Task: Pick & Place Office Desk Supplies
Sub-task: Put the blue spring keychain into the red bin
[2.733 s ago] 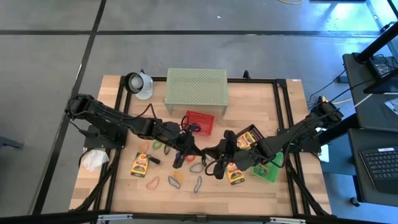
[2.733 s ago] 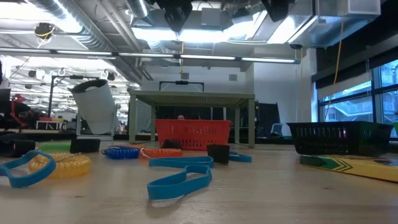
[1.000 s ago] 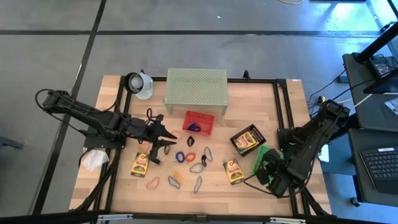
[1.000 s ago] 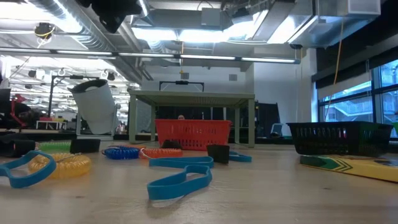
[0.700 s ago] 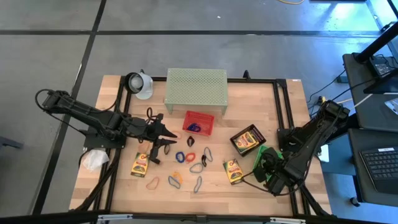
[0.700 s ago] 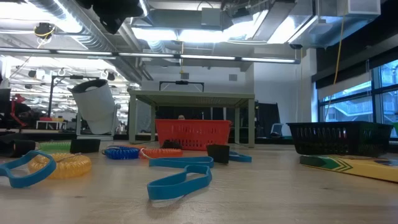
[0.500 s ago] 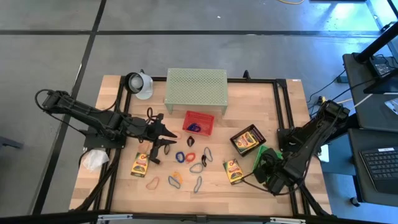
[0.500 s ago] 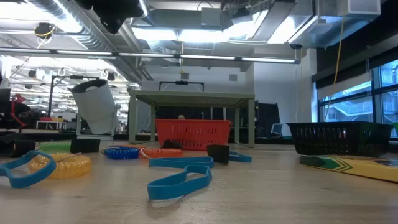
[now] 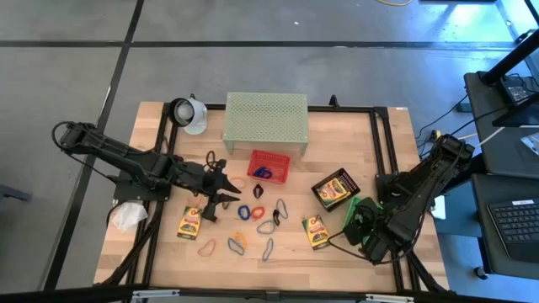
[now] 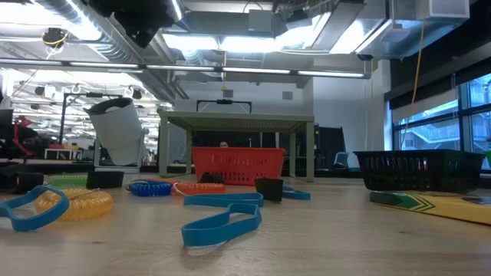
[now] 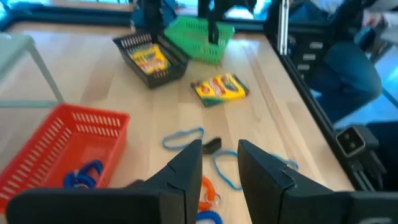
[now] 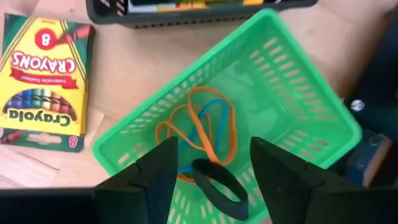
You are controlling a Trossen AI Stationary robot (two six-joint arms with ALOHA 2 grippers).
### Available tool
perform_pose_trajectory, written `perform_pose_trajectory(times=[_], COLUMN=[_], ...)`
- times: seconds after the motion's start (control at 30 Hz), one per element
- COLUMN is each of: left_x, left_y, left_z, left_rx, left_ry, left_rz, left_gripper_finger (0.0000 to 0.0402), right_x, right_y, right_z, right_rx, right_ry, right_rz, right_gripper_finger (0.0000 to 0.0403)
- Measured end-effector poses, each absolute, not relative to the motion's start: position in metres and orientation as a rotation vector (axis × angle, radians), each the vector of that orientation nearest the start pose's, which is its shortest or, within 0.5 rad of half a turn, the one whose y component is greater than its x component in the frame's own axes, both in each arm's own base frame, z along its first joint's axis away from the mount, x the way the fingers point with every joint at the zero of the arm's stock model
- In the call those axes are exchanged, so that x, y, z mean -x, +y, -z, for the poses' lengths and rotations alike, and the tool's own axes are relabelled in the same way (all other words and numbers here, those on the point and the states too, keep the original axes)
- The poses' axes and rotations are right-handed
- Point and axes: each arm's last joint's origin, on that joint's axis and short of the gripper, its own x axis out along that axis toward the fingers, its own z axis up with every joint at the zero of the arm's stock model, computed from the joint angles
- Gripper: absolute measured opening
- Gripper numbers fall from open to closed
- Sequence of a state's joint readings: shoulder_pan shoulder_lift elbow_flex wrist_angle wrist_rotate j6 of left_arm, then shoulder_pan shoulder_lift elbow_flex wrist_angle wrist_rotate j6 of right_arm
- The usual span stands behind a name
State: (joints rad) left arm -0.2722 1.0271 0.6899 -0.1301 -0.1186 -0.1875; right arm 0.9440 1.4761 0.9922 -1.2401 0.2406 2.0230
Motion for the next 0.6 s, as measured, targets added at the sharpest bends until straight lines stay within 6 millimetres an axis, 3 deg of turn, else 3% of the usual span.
perform_pose_trajectory(times=[0.2,0.33,0.6], left_x=[-0.232,-0.245,-0.267], left_y=[-0.062,-0.066,-0.074], left_z=[-0.240,-0.239,-0.232], left_rx=[0.063,0.027,-0.181], left_ry=[0.589,0.636,0.966], left_rz=[0.131,0.136,0.189], left_gripper_finger=[0.0096,0.0096,0.0096], right_x=[-0.141,-0.145,-0.152], right_y=[0.180,0.182,0.186], right_z=[-0.218,-0.218,-0.220], right_rx=[-0.651,-0.670,-0.670], right_ry=[1.117,1.044,0.900], right_rz=[0.908,0.868,0.785], right_gripper_finger=[0.0181,0.0168,0.0149])
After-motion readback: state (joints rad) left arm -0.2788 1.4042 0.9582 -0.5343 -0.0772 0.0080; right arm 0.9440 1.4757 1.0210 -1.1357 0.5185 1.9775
